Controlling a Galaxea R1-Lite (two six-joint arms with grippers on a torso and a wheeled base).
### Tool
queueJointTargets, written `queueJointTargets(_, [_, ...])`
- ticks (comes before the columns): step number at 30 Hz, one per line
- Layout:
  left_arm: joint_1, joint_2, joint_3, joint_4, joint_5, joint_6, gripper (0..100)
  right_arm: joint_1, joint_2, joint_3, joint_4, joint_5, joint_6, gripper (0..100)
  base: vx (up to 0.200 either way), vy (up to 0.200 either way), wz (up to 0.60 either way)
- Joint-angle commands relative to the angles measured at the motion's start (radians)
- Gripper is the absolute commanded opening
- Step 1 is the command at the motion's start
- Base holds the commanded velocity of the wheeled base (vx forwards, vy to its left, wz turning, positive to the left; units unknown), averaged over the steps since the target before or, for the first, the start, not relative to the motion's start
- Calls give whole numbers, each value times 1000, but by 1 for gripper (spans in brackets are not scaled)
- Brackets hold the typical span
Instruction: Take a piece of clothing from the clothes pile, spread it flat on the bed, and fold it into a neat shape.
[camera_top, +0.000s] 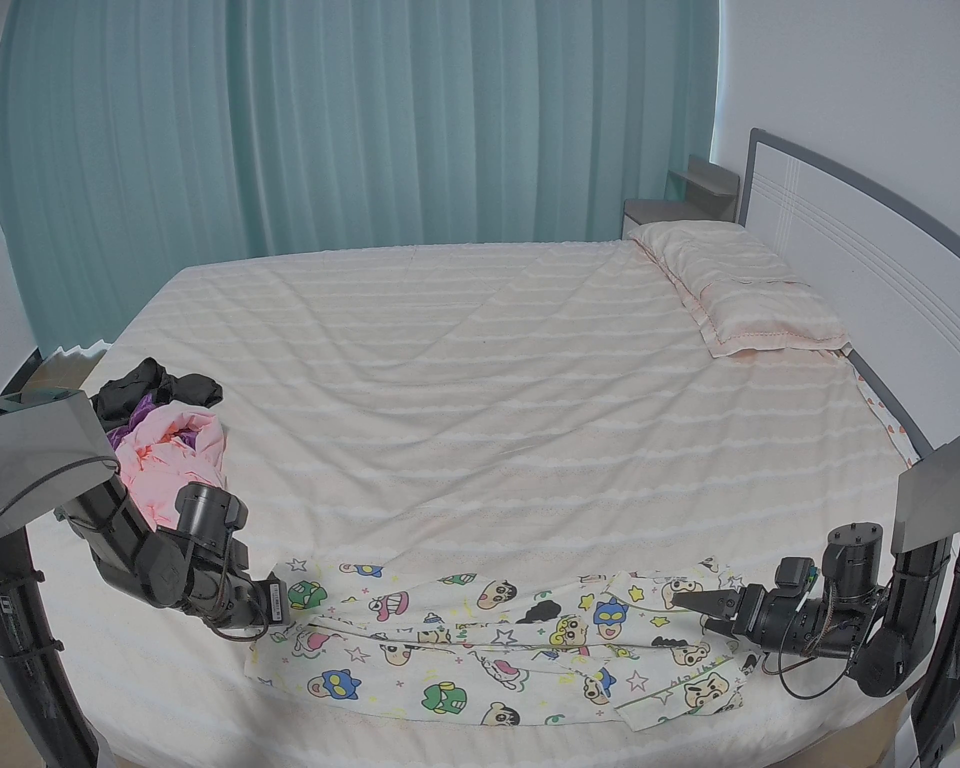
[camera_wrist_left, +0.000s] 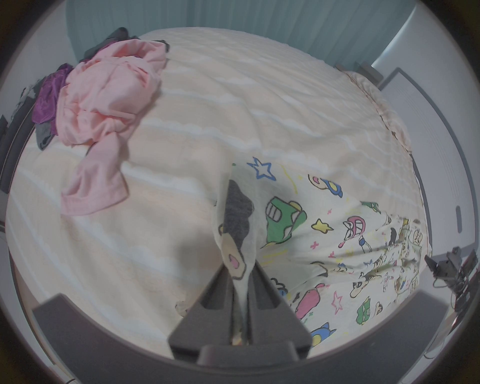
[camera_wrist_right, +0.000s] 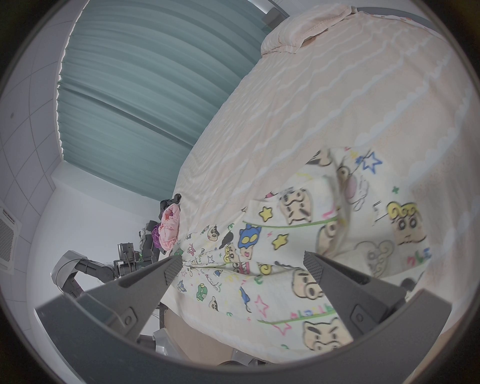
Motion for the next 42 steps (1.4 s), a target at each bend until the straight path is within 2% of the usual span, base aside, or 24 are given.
queueJointTargets(1, [86, -54, -15, 39, -7, 26, 0, -1, -1, 8, -12, 0, 0, 100, 0, 0, 0])
queueJointTargets(11, [387, -212, -149, 321, -105, 172, 0, -4, -2, 8, -12, 0, 0, 100, 0, 0, 0])
queueJointTargets(12, [456, -227, -185, 380, -120, 215, 0, -4, -2, 8, -12, 0, 0, 100, 0, 0, 0])
queueJointTargets(15, [574, -249, -265, 470, -141, 270, 0, -6, -2, 7, -12, 0, 2, 100, 0, 0, 0])
queueJointTargets(17, [604, -252, -288, 492, -146, 281, 0, -7, -2, 7, -12, 0, 2, 100, 0, 0, 0])
queueJointTargets(18, [678, -258, -356, 555, -157, 313, 0, -9, -2, 5, -12, 0, 2, 100, 0, 0, 0])
queueJointTargets(22, [745, -262, -460, 662, -158, 338, 0, -9, -4, 8, -12, 0, 2, 100, 0, 0, 0])
queueJointTargets(25, [741, -293, -483, 716, -160, 335, 0, -9, -5, 8, -12, 0, 2, 100, 0, 0, 0])
queueJointTargets(28, [684, -342, -465, 760, -158, 329, 0, -9, -13, 8, -12, 0, 3, 100, 0, 0, 0])
queueJointTargets(29, [621, -368, -445, 783, -151, 316, 0, -9, -15, 8, -12, 0, 8, 100, 0, 0, 0])
queueJointTargets(30, [621, -368, -445, 783, -151, 316, 0, -9, -15, 8, -12, 0, 8, 100, 0, 0, 0])
queueJointTargets(31, [543, -404, -423, 795, -141, 269, 0, -9, -16, 8, -12, 0, 12, 100, 0, 0, 0])
queueJointTargets(32, [543, -404, -423, 795, -141, 269, 0, -9, -16, 8, -12, 0, 12, 100, 0, 0, 0])
queueJointTargets(33, [411, -439, -400, 795, -112, 178, 0, -9, -16, 7, -12, 0, 12, 100, 0, 0, 0])
queueJointTargets(36, [232, -456, -392, 794, -30, 43, 0, -9, -16, 7, -12, 0, 14, 100, 0, 0, 0])
queueJointTargets(37, [232, -456, -392, 794, -30, 43, 0, -9, -16, 7, -12, 0, 14, 100, 0, 0, 0])
queueJointTargets(38, [109, -454, -394, 786, 27, -50, 0, -9, -16, 7, -12, 0, 12, 100, 0, 0, 0])
queueJointTargets(39, [38, -448, -394, 782, 55, -101, 0, -9, -16, 5, -12, 0, 12, 100, 0, 0, 0])
queueJointTargets(40, [5, -447, -395, 779, 66, -122, 0, -9, -16, 5, -12, 0, 14, 100, 0, 0, 0])
queueJointTargets(42, [-115, -440, -395, 768, 105, -193, 0, -9, -16, 4, -12, 0, 12, 100, 0, 0, 0])
